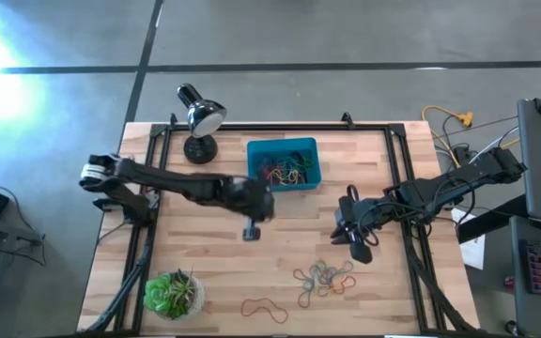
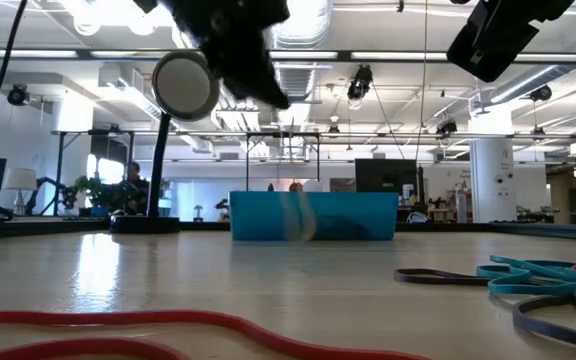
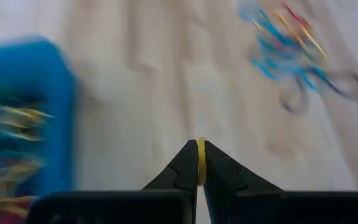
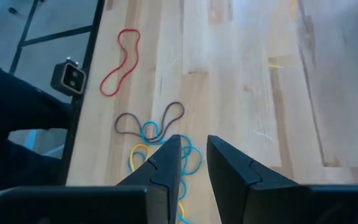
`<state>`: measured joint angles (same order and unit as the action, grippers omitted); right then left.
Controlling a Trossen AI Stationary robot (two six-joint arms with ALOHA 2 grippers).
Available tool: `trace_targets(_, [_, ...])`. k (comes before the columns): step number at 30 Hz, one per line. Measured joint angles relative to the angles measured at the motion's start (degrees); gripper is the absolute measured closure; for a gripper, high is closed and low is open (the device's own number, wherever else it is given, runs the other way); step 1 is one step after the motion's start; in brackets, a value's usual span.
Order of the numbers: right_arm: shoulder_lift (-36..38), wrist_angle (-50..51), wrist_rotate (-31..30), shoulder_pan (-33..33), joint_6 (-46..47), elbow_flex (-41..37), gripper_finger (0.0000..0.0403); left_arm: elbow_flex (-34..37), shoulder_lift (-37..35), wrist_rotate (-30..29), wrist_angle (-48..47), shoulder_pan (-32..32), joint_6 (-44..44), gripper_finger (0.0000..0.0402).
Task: Pick and place rubber bands into bin
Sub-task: Put the yellow rubber band into the blue bin, then put the blue rubber band into the blue bin
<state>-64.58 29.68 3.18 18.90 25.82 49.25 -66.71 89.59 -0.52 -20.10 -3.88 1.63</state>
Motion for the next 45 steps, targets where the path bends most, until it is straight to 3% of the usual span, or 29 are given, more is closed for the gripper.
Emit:
trace_targets(7, [0.0, -0.3, -2.1, 0.0, -0.1, 0.0, 0.0335, -3.9, -4.8, -7.6, 0.4, 6.4, 4.1, 0.0402])
trace_targets(13, [0.0, -0.7, -4.1, 0.0, -0.3, 0.0, 0.0335, -6.8, -4.5, -7.5, 1.7, 15.2, 7.6, 0.0402])
trace_targets(22, [0.0, -2.4, -9.5, 0.0, -0.3, 0.0, 0.0335, -6.7, -0.9, -2.4, 4.6, 25.4, 8.2, 0.0402])
trace_targets(37, [0.0, -5.0, -14.0, 0.0, -0.3, 0.0, 0.0335, -6.0, 5.2, -1.0, 4.5, 27.6, 8.1, 0.0399])
trace_targets(45, [0.0, -5.0, -14.1, 0.0, -0.3, 0.0, 0.0335, -6.0, 6.3, 2.5, 4.5, 27.6, 8.1, 0.0321])
